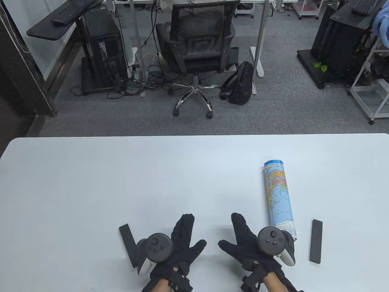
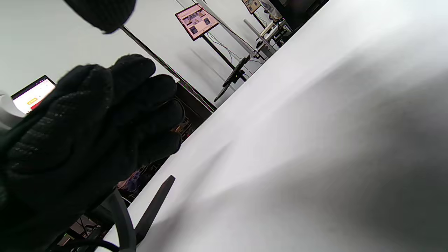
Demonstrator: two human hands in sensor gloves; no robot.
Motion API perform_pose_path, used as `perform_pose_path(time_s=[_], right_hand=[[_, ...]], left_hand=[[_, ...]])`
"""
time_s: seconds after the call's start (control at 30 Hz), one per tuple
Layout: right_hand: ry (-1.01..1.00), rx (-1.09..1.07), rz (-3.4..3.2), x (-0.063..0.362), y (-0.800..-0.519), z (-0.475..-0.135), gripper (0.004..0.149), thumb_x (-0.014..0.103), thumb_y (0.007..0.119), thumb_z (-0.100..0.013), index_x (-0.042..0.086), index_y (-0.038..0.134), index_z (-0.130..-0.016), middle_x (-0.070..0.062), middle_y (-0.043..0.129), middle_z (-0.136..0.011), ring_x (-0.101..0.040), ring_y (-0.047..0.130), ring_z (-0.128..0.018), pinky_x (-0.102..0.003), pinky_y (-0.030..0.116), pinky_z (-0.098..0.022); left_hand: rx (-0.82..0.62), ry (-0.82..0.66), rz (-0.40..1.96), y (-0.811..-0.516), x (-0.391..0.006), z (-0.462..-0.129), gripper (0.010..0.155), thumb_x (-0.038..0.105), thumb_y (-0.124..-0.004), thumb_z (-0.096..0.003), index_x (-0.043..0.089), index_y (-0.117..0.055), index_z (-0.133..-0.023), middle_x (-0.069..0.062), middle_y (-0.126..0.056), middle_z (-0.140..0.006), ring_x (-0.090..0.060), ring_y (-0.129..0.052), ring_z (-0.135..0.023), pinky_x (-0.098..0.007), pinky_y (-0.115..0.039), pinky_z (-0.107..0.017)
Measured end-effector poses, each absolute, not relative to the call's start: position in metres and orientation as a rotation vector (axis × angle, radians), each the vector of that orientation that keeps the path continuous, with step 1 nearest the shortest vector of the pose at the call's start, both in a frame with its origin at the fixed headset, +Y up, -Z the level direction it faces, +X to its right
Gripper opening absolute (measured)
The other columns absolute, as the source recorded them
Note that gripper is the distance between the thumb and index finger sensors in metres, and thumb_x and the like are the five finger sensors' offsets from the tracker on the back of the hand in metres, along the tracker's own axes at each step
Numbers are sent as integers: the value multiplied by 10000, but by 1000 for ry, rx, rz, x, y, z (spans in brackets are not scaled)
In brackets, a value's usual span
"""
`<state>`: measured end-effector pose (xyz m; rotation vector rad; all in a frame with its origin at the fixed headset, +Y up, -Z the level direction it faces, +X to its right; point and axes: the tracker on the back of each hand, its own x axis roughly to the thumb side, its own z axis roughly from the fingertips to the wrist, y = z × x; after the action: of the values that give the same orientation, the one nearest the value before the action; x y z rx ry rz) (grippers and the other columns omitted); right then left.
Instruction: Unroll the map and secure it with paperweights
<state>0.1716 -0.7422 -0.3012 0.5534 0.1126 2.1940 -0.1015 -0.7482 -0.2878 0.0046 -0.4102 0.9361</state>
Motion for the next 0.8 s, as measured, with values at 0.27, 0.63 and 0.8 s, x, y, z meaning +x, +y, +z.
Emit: perform_pose_path(time_s=[0.27, 0.63, 0.8], right_hand=[[102, 547, 2197, 172, -742, -301, 846, 455, 730, -553, 3, 216, -1049, -374, 225, -1064, -636, 339, -898, -716, 404, -580], [104, 540, 2201, 172, -742, -301, 840, 454, 727, -554, 1, 222, -1050, -373, 213, -1063, -639, 318, -896, -723, 383, -576], [88, 558, 2222, 171, -737, -299, 839, 460, 722, -557, 3, 221, -1052, -371, 212, -1064, -639, 320, -896, -722, 386, -577]], left_hand=[[29, -423, 953, -743, -103, -287, 827, 528, -729, -531, 175, -243, -1100, -201, -293, -1132, -503, -385, -1003, -652, -454, -675], [19, -415, 951, -744, -103, -287, 833, 533, -730, -529, 173, -241, -1099, -202, -294, -1131, -504, -384, -1003, -654, -451, -674], [14, -414, 946, -744, -103, -287, 832, 530, -730, -529, 172, -241, -1098, -204, -294, -1130, -506, -386, -1001, -653, -451, -674]])
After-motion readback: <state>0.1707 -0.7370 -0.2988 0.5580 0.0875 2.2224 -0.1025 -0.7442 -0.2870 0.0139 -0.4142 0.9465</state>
